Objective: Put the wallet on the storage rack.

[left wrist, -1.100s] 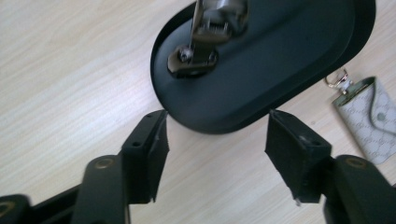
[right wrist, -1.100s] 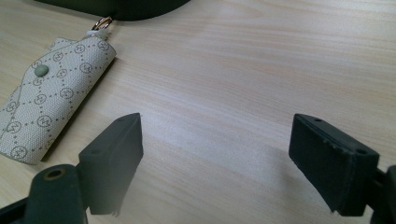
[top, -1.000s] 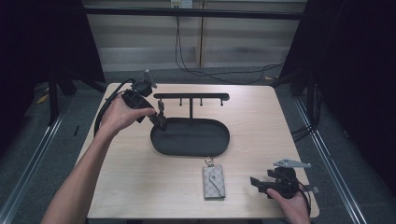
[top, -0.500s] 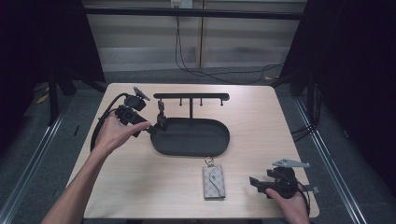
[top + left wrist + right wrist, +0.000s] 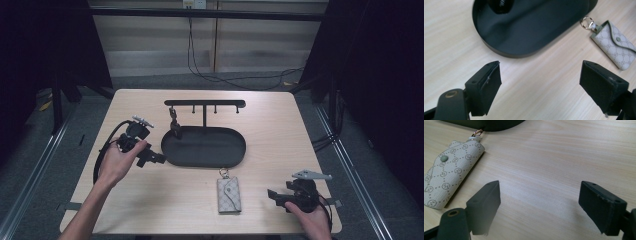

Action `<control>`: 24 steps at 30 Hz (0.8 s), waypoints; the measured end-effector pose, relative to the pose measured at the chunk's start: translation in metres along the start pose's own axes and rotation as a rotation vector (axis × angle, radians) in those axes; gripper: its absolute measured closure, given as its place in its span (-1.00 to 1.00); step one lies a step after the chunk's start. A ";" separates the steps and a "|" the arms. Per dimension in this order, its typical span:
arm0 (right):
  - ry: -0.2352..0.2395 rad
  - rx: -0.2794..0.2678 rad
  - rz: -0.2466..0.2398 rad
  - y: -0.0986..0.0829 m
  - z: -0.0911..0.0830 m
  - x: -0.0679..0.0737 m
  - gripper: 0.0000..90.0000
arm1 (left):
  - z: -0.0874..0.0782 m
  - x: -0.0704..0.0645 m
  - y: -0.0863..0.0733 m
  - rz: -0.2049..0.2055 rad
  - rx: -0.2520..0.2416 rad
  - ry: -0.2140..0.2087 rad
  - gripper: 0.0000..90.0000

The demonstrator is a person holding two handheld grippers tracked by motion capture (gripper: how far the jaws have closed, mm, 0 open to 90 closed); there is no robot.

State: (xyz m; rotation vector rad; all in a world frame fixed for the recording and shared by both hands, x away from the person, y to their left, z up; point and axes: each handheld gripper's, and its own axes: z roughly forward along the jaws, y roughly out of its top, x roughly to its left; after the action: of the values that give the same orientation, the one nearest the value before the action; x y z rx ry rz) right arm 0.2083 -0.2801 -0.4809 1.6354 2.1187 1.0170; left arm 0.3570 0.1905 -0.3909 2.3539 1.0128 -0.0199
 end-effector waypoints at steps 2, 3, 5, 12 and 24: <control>0.001 -0.002 0.001 0.000 0.000 0.000 -0.61 | 0.003 0.000 -0.009 0.023 0.002 0.000 -0.61; 0.002 0.001 0.002 0.000 0.000 0.000 -0.61 | 0.003 -0.001 -0.014 0.026 -0.003 0.001 -0.61; 0.004 0.003 -0.002 0.001 0.001 0.000 -0.61 | 0.003 0.000 -0.023 0.026 -0.026 0.004 -0.61; -0.013 -0.001 0.009 0.000 0.000 0.000 -0.61 | 0.002 0.006 -0.053 -0.004 -0.065 0.026 -0.57; 0.020 0.040 -0.009 0.004 0.003 -0.001 -0.48 | 0.002 0.000 -0.103 -0.038 -0.142 0.006 -0.46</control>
State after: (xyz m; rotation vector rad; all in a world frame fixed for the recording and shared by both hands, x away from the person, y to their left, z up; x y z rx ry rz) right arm 0.2136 -0.2789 -0.4805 1.6391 2.1706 0.9980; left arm 0.2888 0.2458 -0.4439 2.2079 1.0271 0.0434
